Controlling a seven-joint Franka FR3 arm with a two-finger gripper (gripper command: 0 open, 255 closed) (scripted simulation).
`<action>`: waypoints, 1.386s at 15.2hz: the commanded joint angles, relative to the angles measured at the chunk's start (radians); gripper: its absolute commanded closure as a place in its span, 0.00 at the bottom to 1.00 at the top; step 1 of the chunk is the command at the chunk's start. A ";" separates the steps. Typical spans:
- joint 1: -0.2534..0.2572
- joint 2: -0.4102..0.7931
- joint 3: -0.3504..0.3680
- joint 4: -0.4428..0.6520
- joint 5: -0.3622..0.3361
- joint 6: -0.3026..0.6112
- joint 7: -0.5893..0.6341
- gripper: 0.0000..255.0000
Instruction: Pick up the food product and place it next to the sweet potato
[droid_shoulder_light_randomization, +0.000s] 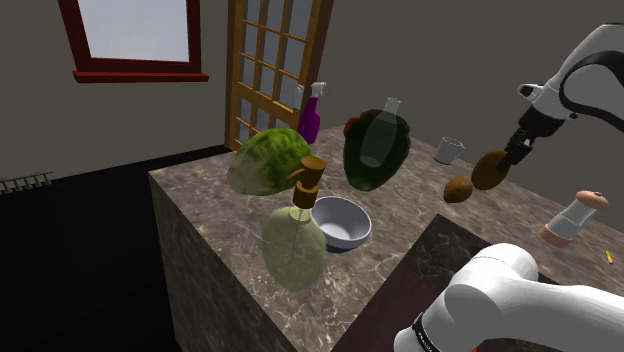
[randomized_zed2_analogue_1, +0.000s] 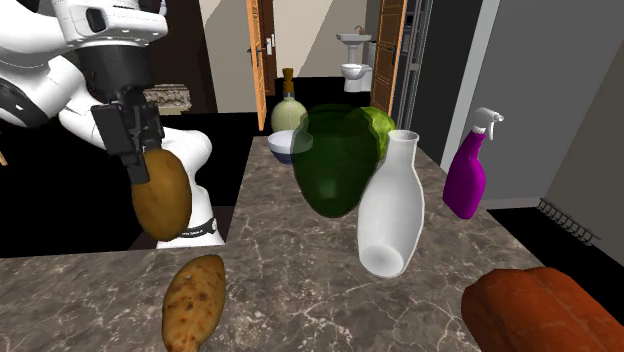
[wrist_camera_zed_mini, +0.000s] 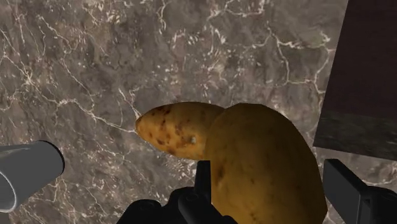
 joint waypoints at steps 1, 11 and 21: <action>-0.004 0.000 -0.044 0.035 -0.033 -0.008 -0.052 1.00; -0.007 -0.011 -0.192 0.065 -0.139 0.036 -0.165 1.00; -0.041 -0.069 -0.256 -0.072 -0.204 0.120 -0.144 1.00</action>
